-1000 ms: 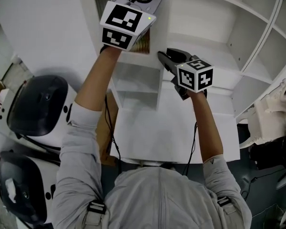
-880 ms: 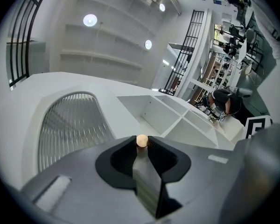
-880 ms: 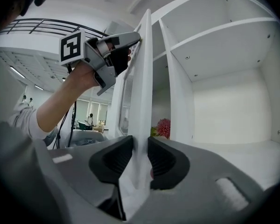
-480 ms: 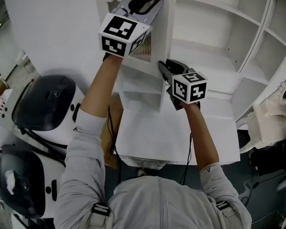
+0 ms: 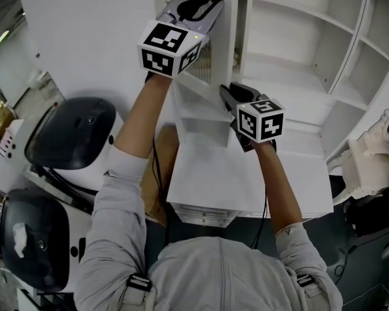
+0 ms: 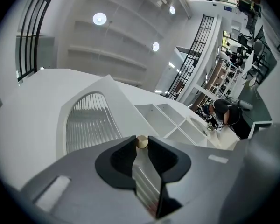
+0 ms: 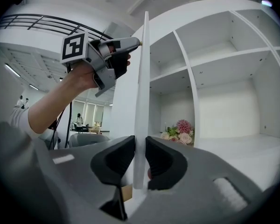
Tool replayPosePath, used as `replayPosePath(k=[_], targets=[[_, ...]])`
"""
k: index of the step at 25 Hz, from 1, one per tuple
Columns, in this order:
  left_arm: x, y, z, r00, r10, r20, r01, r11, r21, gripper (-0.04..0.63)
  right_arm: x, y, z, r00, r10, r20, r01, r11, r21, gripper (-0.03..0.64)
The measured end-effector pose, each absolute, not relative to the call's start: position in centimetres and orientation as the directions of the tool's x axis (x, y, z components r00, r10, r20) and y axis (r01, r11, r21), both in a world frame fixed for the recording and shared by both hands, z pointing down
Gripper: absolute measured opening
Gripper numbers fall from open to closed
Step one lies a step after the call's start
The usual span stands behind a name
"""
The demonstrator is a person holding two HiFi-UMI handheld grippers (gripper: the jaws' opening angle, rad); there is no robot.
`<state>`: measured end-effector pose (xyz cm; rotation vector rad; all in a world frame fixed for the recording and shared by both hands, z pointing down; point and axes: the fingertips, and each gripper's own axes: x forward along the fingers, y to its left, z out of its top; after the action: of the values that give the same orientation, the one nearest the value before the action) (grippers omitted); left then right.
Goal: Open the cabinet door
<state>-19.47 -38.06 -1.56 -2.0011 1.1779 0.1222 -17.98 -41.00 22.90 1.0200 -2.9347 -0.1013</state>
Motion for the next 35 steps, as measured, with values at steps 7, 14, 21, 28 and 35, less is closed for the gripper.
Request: replayPosePath(k=[7, 14, 21, 28, 35], targets=[[-22.4, -34.5, -1.4, 0.625, -0.642, -0.445, -0.741, -0.309, -0.596, 0.098, -20.6, -36.9, 23.0, -0.728, -0.685, -0.013, -0.684, 0.726, 0.065, 0.069], [-27.2, -30.8, -1.4, 0.64, -0.615, -0.46, -0.728, -0.296, -0.618, 0.106, -25.2, -32.7, 23.1, -0.689, -0.72, -0.078, -0.724, 0.688, 0.051, 0.072], [-32.9, -29.0, -1.5, 0.684, -0.573, -0.451, -0.705, -0.358, -0.613, 0.114, -31.2, -30.0, 23.0, -0.712, -0.699, -0.065, -0.702, 0.709, 0.074, 0.089], [-36.0, -28.7, -1.4, 0.702, -0.562, -0.437, -0.69, -0.385, -0.613, 0.118, -34.5, -29.2, 23.1, -0.707, -0.702, -0.09, -0.707, 0.704, 0.066, 0.098], [-38.9, -28.1, -1.3, 0.659, -0.559, -0.504, -0.74, -0.362, -0.567, 0.123, -37.2, -28.8, 22.9, -0.732, -0.675, -0.099, -0.681, 0.729, 0.069, 0.103]])
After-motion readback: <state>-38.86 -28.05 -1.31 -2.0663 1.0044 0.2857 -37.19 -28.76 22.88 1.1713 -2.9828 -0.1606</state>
